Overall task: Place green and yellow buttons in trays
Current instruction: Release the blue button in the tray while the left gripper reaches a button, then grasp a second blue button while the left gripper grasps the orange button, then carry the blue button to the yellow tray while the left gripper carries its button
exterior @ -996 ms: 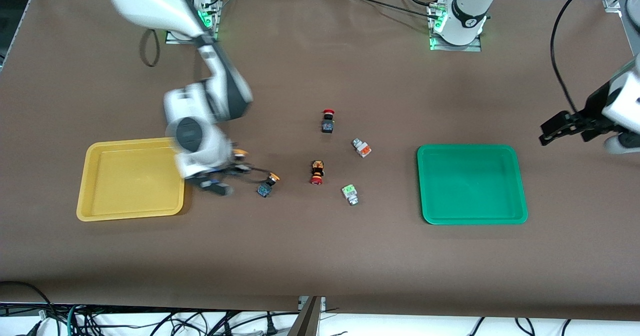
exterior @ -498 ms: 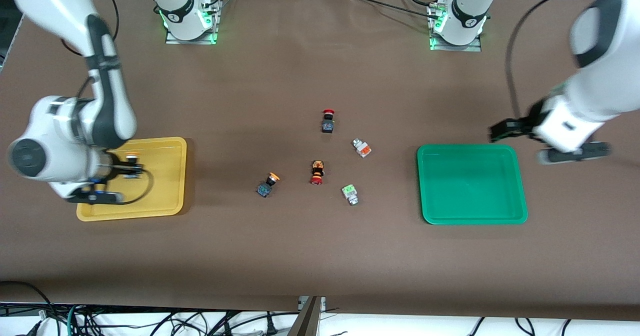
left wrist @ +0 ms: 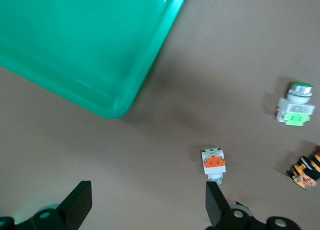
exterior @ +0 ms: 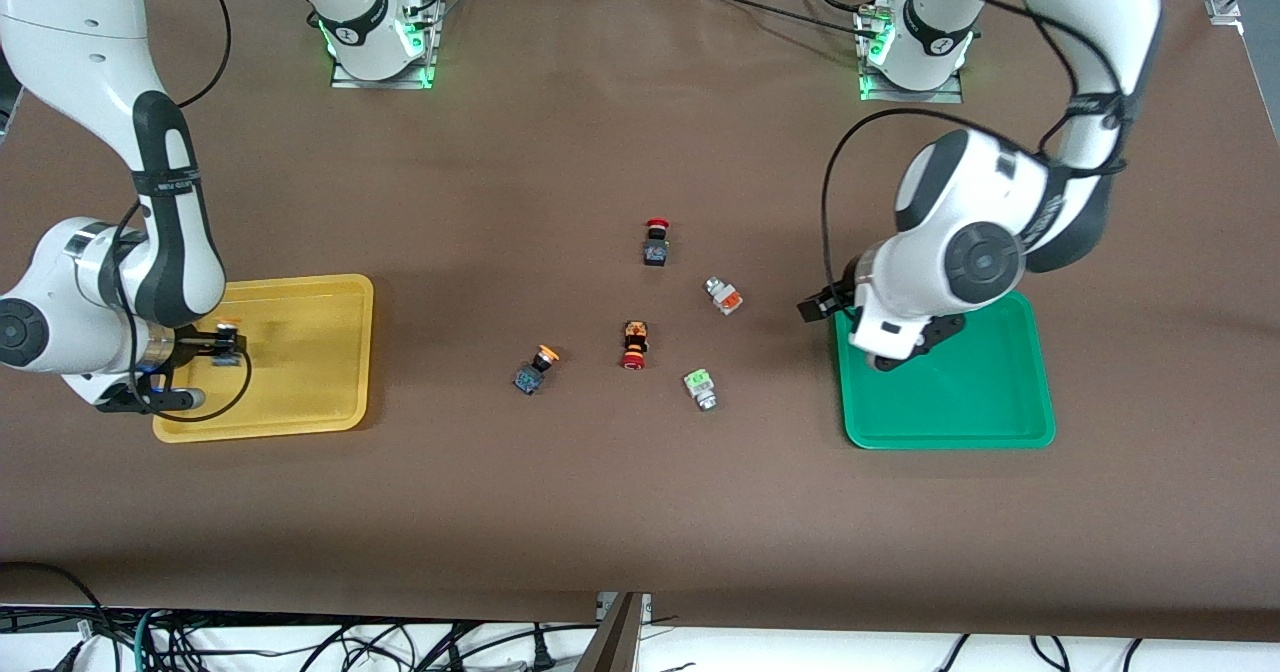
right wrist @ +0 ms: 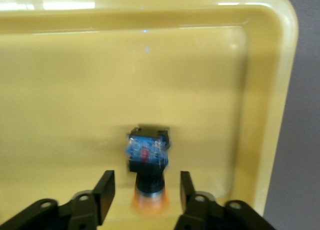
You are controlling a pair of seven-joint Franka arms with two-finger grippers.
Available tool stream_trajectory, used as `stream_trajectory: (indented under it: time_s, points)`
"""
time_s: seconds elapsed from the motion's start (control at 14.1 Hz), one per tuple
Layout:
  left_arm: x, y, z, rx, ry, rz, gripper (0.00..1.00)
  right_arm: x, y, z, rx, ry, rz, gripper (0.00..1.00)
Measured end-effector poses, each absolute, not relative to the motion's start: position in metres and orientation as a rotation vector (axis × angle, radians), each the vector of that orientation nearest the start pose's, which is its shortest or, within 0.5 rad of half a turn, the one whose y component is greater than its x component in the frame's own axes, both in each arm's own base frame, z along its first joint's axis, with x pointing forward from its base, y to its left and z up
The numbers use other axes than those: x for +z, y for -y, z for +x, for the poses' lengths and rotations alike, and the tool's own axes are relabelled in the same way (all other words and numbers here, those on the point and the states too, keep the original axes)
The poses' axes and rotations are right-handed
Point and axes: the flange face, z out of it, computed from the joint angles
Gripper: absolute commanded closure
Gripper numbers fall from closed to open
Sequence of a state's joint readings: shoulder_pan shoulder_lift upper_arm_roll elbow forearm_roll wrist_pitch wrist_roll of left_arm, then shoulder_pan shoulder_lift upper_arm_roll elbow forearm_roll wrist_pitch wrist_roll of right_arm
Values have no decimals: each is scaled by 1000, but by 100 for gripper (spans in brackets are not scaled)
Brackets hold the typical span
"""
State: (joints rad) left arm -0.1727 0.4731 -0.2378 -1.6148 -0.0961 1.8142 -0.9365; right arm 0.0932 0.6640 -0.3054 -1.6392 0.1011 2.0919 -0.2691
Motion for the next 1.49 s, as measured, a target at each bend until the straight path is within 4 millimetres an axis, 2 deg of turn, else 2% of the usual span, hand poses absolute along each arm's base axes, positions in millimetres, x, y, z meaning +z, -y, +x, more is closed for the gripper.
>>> stream_trajectory:
  time_s: [0.14,0.28,0.43,0.71,0.78,0.92,1.14,1.35,1.42,1.49]
  points:
    - [328,278,589,507,920,-2941,0,234,93,664,285,73,-3156,1]
    - [304,301,585,477,960,-2948,0,246,50,670,281,19,-3127,1]
    - [266,314,582,470,996,-2948,0,258,-9,673,292,-108,-3122,1]
    - [198,341,558,420,1026,-2980,0,267,-152,664,246,-375,-3103,1]
    - [189,346,552,407,1033,-2986,0,268,-186,660,213,-443,-3083,1]
    - [181,350,547,399,1040,-2989,0,261,-241,654,130,-566,-3053,1]
    - [180,355,543,399,1027,-2992,0,230,-294,646,-7,-656,-3008,1]
    - [177,365,535,404,998,-2994,52,198,-321,645,-108,-715,-2963,1]
    - [176,365,533,406,995,-2992,78,191,-328,644,-112,-726,-2960,7]
    - [173,365,532,411,993,-2988,95,186,-333,643,-111,-737,-2959,37]
